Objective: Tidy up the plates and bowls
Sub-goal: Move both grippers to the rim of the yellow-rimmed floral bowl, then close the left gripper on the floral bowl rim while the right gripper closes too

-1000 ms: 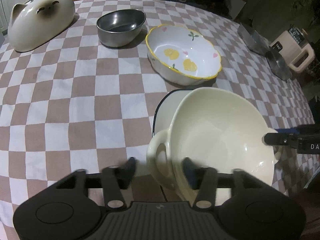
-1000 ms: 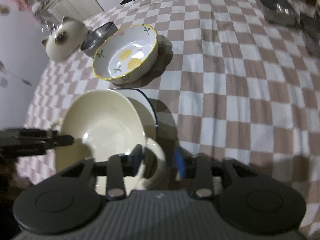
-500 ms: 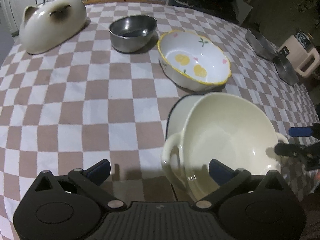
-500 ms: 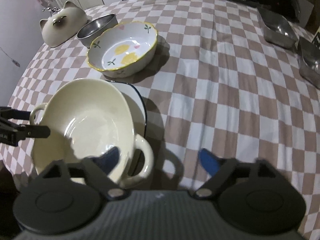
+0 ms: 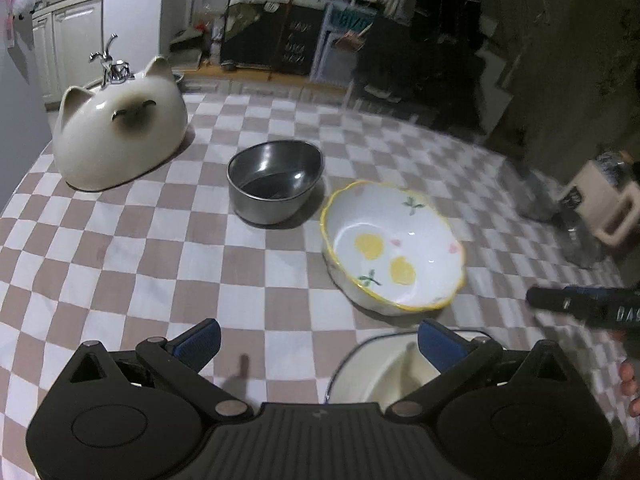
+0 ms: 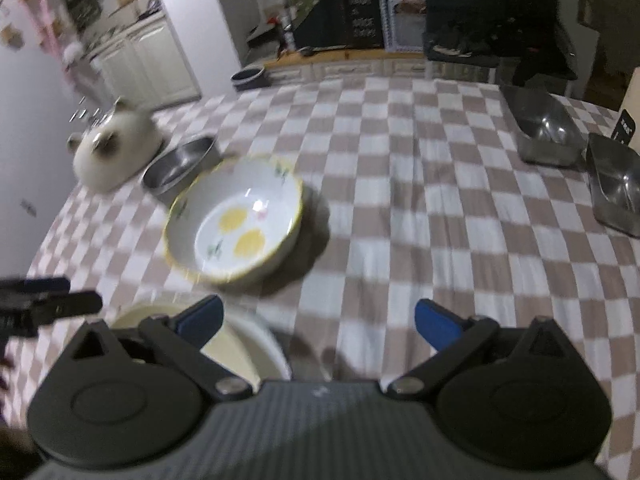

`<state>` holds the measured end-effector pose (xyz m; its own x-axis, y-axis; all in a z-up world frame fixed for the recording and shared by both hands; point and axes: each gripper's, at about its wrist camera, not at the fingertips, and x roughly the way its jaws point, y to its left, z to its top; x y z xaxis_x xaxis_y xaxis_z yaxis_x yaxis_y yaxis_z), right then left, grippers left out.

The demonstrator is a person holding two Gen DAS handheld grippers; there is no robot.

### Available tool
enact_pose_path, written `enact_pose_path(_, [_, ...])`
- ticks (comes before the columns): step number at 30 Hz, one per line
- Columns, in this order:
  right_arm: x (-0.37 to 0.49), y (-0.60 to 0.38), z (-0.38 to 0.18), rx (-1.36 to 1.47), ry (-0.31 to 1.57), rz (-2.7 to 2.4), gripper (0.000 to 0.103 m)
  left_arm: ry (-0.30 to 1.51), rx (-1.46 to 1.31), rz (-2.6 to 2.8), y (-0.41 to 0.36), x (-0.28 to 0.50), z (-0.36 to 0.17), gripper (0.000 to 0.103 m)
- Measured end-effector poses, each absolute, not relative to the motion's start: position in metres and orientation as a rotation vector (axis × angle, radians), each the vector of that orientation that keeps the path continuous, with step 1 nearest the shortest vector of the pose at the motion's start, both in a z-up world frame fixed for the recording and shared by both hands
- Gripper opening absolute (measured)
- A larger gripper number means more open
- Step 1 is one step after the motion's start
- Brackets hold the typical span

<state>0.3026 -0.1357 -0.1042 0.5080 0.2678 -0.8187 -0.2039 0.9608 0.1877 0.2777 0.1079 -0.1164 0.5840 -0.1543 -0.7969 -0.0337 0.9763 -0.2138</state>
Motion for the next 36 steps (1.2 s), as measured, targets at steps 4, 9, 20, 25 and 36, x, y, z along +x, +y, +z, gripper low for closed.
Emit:
enact_pose_path(4, [0.332,-0.137,-0.111,0.145,1.022,0.204,0.095,0.990,-0.256,-0.041,0.106,0.307,-0.126,0.103])
enact_pose_path(9, [0.362,-0.137,-0.130,0.266,1.045,0.227,0.057,0.956,-0.373,-0.020,0.114,0.336,-0.137,0.080])
enact_pose_path(20, [0.407,-0.113,-0.163,0.291,1.104,0.308,0.024,0.979,-0.471,-0.078,0.109,0.373,-0.166,0.038])
enact_pose_path(25, [0.412,-0.103,-0.170,0.258,1.107,0.355,0.008,0.991,-0.441,-0.057,0.107,0.380,-0.176,0.012])
enact_pose_path(36, [0.404,-0.099,-0.157,0.190,1.068,0.394,0.008,0.992,-0.402,-0.057,0.105,0.378,-0.166,0.010])
